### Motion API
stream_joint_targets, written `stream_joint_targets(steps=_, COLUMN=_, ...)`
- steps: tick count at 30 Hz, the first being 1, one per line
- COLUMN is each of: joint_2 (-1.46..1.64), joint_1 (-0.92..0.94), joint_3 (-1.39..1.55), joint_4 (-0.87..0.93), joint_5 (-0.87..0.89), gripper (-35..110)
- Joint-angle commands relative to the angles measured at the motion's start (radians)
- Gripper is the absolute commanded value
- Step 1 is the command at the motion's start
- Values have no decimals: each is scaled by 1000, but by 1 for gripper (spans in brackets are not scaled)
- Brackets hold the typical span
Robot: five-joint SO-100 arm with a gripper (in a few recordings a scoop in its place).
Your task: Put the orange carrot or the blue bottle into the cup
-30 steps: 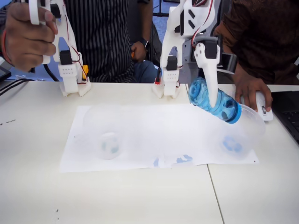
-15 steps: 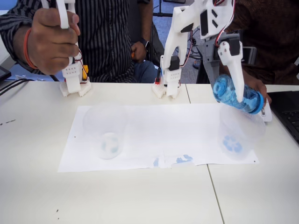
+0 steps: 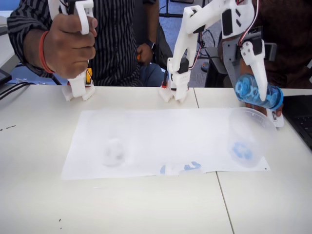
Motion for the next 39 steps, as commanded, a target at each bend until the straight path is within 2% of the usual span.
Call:
stream_joint_targets(steps=1, joint_2=97, joint_1=-12, joint_3=-49, joint_4=21, joint_5=15, gripper=26)
stream_joint_targets(steps=31, joint_2=31, joint_1=-112, joint_3=26, joint_4=35, joint_5=61, gripper=26)
stream_joint_targets(steps=39, joint_2=8, joint_1=-114, joint_3=26, joint_4=35, joint_5=124, gripper=26)
